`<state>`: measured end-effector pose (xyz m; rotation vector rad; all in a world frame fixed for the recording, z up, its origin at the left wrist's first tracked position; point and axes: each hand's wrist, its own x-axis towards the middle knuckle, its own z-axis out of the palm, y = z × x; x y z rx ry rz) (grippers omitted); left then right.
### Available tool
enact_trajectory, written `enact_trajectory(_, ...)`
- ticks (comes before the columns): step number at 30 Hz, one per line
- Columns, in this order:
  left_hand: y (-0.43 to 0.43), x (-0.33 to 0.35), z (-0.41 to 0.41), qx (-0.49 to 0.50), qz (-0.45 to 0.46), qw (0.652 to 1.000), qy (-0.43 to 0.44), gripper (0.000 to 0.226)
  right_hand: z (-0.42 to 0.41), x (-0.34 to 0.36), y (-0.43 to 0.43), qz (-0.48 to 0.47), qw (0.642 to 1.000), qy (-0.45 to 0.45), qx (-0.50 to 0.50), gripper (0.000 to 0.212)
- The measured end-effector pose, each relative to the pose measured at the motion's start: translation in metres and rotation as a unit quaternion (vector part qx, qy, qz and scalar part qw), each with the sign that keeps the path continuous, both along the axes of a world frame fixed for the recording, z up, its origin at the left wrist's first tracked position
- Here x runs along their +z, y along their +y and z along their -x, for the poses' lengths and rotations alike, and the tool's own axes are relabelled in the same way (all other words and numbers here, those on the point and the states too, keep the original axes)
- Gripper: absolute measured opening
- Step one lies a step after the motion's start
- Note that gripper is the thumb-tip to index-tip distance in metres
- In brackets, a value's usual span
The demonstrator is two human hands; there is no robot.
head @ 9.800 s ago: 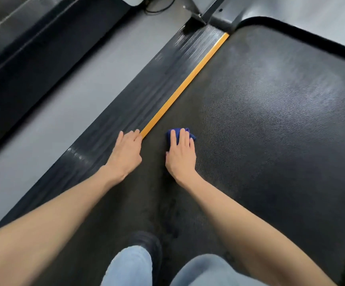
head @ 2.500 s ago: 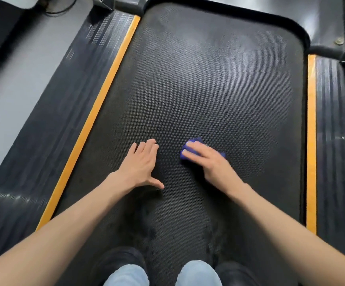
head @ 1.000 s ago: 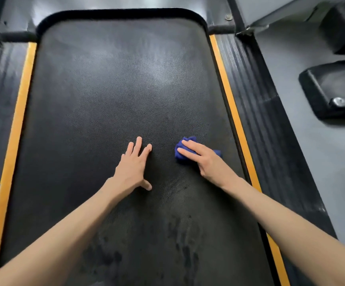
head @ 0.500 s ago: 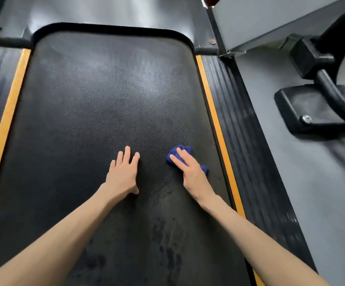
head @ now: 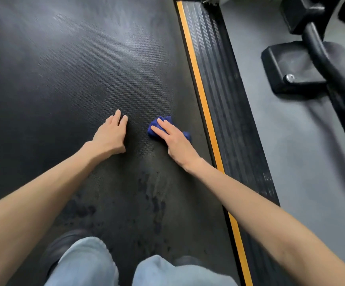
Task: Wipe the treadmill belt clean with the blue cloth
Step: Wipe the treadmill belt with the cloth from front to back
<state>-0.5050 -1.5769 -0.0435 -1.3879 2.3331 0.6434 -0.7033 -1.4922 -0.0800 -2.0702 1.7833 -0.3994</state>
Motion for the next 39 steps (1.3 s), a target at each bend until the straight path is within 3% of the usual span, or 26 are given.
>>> enact_trajectory(4,0.006,-0.005,-0.014,-0.025,-0.011,0.999,0.018,0.112,0.022,-0.01,-0.033,0.054,0.997,0.022,-0.041,0.056)
enact_trajectory(8,0.006,-0.01,-0.021,-0.025,-0.009,0.999,0.035,0.119,-0.007,-0.007,-0.065,0.033,0.957,-0.112,-0.264,0.04)
enact_trajectory(10,0.005,-0.012,-0.021,-0.016,-0.013,0.999,0.045,0.122,-0.022,-0.01,-0.048,0.051,0.972,-0.119,-0.197,0.037)
enact_trajectory(12,0.006,-0.015,-0.021,-0.014,-0.013,0.999,0.044,0.122,-0.016,-0.016,-0.015,0.041,0.995,-0.09,-0.008,0.041)
enact_trajectory(14,0.006,-0.017,-0.022,-0.013,-0.012,0.999,0.05,0.121,0.01,-0.016,0.0,0.012,0.994,-0.058,0.093,0.05)
enact_trajectory(18,0.007,-0.015,-0.025,-0.002,-0.019,0.997,0.076,0.12,0.033,-0.018,-0.037,0.011,0.992,-0.095,-0.078,0.048)
enact_trajectory(22,0.007,-0.013,-0.025,0.0,-0.006,0.996,0.091,0.118,0.01,-0.013,-0.078,0.017,0.956,-0.154,-0.249,0.052)
enact_trajectory(30,0.006,-0.018,-0.024,0.012,-0.017,0.996,0.09,0.121,0.016,-0.013,0.038,0.004,0.98,-0.101,-0.171,0.056)
enact_trajectory(39,0.006,-0.021,-0.028,-0.016,-0.01,0.997,0.077,0.12,0.034,-0.009,-0.077,0.021,0.953,-0.124,-0.275,0.052)
